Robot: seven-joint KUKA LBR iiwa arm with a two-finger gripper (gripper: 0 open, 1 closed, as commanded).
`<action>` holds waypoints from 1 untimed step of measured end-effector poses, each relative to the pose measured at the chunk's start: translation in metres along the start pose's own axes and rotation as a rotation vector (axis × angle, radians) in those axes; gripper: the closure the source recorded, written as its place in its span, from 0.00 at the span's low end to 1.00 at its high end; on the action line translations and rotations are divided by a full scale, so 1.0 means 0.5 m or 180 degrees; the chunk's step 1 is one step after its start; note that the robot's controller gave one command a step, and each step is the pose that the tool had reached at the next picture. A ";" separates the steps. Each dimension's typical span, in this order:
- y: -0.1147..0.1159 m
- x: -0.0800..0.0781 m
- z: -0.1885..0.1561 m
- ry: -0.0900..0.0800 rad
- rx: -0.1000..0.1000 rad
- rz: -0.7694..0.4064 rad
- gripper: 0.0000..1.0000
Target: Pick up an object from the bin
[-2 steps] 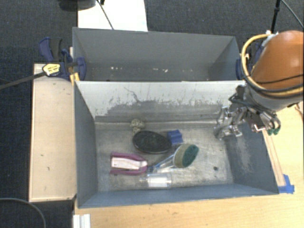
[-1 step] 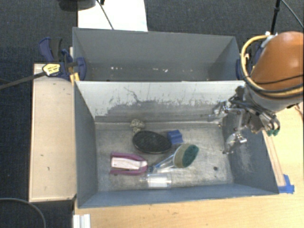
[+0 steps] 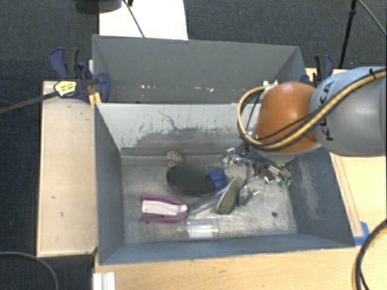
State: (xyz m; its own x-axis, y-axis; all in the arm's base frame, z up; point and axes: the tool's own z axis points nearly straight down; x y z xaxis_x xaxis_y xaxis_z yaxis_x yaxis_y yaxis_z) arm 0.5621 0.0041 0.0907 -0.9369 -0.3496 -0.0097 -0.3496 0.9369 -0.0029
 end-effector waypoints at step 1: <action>0.090 -0.010 0.027 0.0018 -0.0006 -0.0239 0.00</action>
Offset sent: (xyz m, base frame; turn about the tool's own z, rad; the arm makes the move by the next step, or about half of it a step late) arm -0.0125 0.0429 -0.0153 -0.0714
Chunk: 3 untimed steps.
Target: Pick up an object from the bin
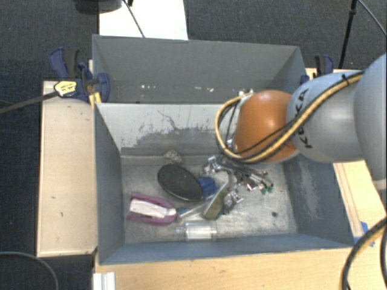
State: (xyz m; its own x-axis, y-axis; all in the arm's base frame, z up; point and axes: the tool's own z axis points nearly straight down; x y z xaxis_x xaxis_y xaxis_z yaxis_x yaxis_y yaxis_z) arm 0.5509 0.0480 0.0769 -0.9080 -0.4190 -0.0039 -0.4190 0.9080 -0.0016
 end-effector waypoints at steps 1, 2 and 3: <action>-0.002 0.000 -0.001 -0.0004 0.0000 0.0012 1.00; 0.039 -0.064 -0.162 -0.0015 0.0000 -0.0781 1.00; 0.034 -0.058 -0.323 -0.0021 0.0007 -0.0945 1.00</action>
Offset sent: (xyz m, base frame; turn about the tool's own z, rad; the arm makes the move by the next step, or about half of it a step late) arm 0.0000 0.0000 0.0000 0.0000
